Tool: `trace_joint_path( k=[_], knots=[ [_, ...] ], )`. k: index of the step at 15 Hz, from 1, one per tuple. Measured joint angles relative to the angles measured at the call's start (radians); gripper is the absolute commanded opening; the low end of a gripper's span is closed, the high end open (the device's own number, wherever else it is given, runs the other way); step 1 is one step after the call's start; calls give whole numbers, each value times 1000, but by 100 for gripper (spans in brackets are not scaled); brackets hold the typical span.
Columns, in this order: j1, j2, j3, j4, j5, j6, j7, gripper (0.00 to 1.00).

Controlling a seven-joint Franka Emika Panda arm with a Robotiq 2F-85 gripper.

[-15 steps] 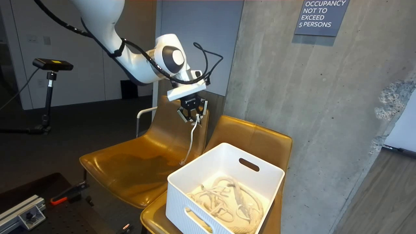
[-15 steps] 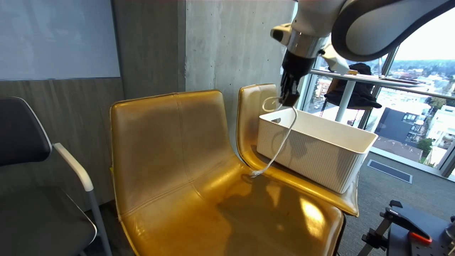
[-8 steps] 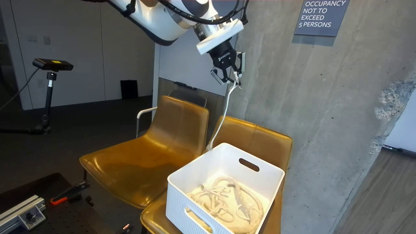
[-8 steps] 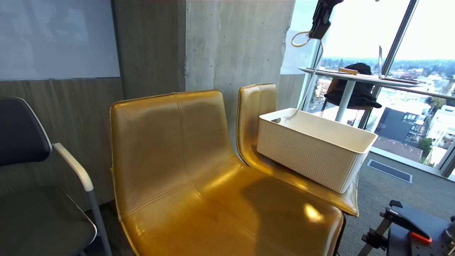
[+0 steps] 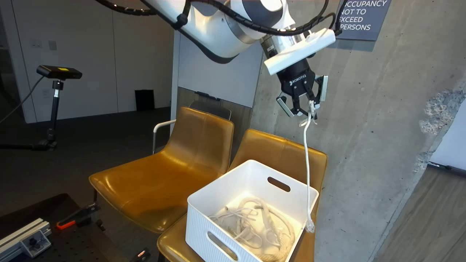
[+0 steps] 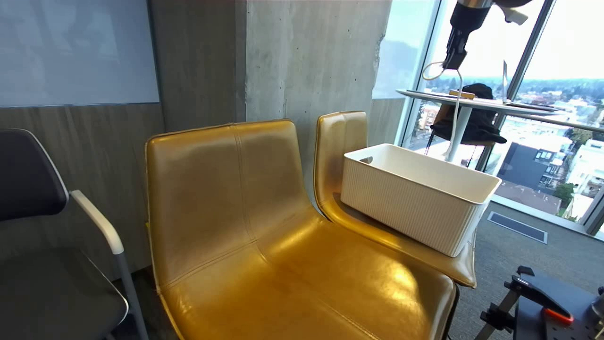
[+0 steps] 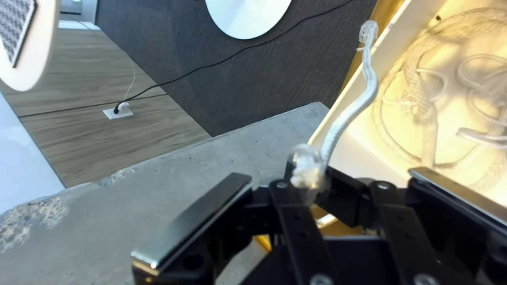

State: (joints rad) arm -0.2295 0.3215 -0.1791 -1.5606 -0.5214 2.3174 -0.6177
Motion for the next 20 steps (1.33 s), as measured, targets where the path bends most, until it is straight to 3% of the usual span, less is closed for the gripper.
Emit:
trace_joint_path(
  k=[8, 12, 17, 20],
  knots=[
    [16, 21, 58, -244, 123, 65, 8, 2],
    [93, 17, 139, -369, 163, 108, 61, 2],
    [217, 17, 216, -403, 166, 115, 150, 2],
    [206, 17, 204, -409, 166, 115, 151, 2]
  ],
)
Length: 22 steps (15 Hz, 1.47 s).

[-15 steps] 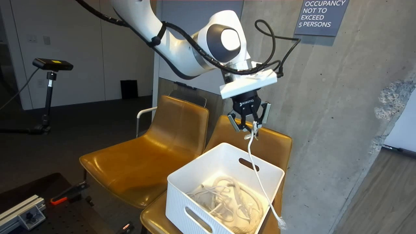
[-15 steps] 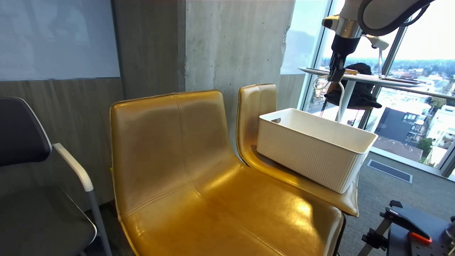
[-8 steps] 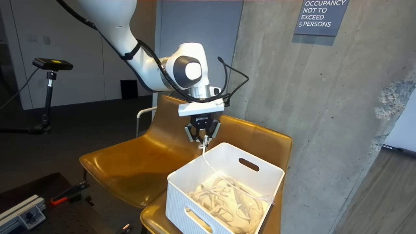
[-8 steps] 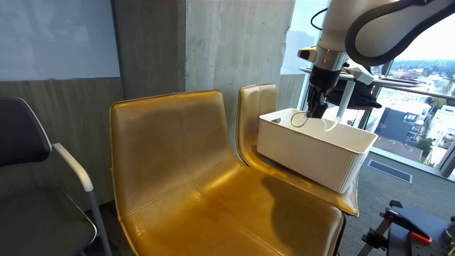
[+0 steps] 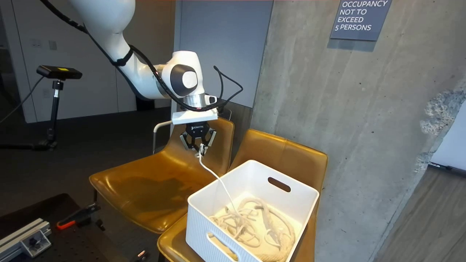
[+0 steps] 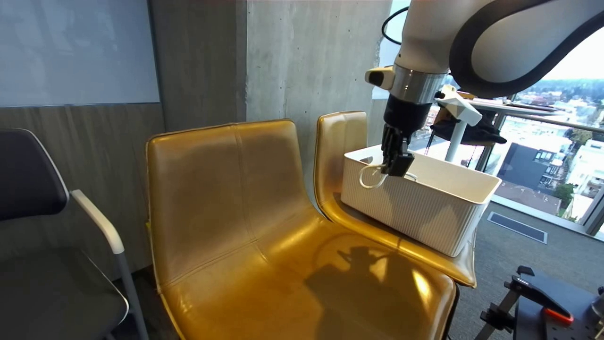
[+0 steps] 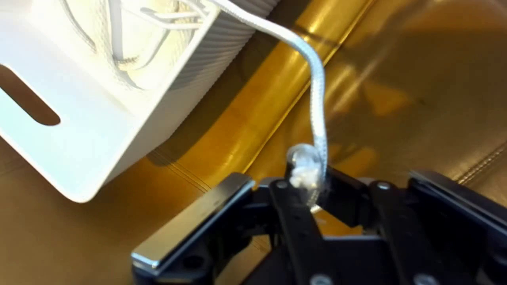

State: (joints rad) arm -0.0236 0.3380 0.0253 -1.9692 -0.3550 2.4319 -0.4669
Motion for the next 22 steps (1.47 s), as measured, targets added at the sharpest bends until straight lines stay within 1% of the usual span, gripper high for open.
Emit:
trace_joint_path(
  k=[2, 7, 8, 9, 11, 17, 18, 19, 22],
  knots=[
    [-37, -3, -31, -4, -2, 2, -10, 2],
    [-179, -38, -126, 4, -2, 8, -102, 2],
    [-195, -41, -135, 6, -2, 13, -112, 34],
    [-205, -42, -140, 7, -2, 19, -115, 36],
    [-208, -39, -144, 7, -1, 21, -113, 48],
    [-209, -22, -150, 10, -1, 41, -111, 93],
    [-210, -17, -153, 10, -1, 54, -111, 99],
    [-212, -11, -156, 10, -1, 71, -111, 100],
    [-224, 25, -162, 10, -1, 124, -112, 100]
  ],
)
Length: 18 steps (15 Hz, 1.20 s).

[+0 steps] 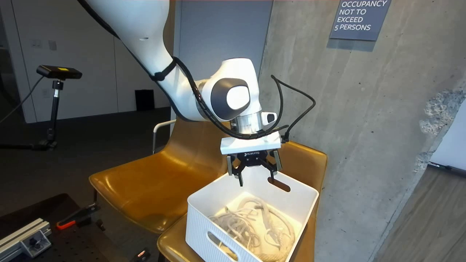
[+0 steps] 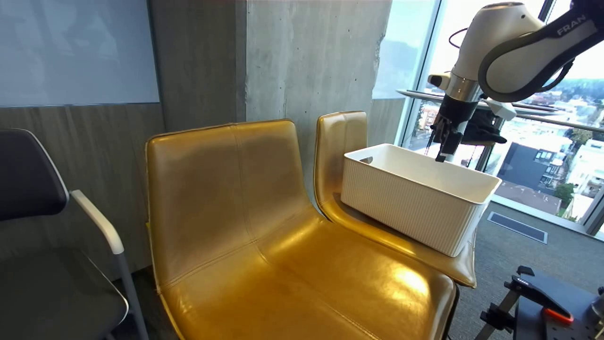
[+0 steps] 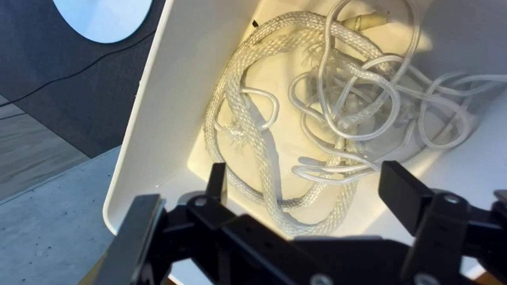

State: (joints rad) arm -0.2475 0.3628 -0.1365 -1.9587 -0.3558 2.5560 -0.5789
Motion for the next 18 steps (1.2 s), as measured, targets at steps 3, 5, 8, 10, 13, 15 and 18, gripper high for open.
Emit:
trace_joint_path(
  k=[3, 5, 8, 10, 13, 15, 18],
  knots=[
    [-10, 64, 0, 1, 1, 58, 0, 100],
    [-11, 119, 5, 12, 1, 93, 0, 100],
    [-11, 216, 18, 75, 1, 111, -4, 100],
    [-11, 290, 25, 140, 1, 111, -12, 100],
    [-16, 417, 26, 258, 1, 111, -37, 100],
    [-28, 504, 26, 347, 1, 106, -62, 100],
    [-45, 612, 26, 487, 1, 88, -100, 100]
  ],
)
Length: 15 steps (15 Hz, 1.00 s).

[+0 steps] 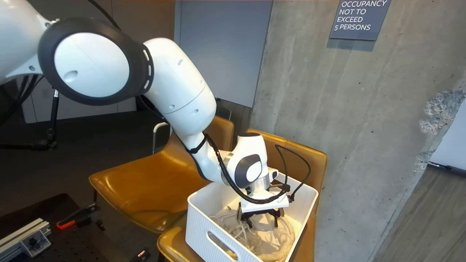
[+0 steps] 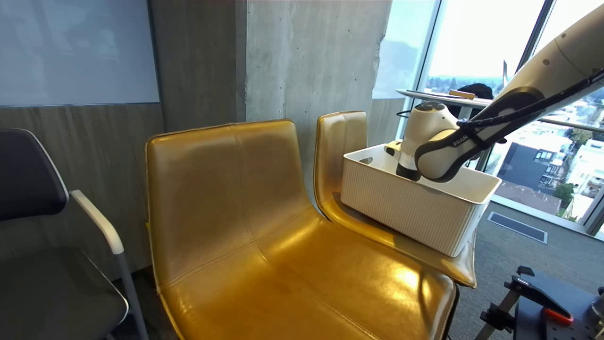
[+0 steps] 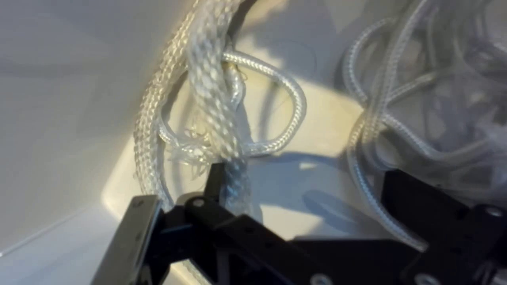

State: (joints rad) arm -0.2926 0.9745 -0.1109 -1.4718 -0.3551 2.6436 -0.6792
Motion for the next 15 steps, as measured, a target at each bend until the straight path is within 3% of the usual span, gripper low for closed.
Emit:
trace_joint_path(
  k=[4, 8, 9, 10, 15],
  knots=[
    [-1, 85, 6, 142, 0, -50, -38, 100],
    [2, 118, 10, 186, 0, -75, -60, 100],
    [1, 118, 10, 186, 0, -78, -63, 75],
    [1, 118, 10, 186, 0, -81, -65, 74],
    [-1, 115, 1, 183, 0, -71, -66, 38]
  ],
)
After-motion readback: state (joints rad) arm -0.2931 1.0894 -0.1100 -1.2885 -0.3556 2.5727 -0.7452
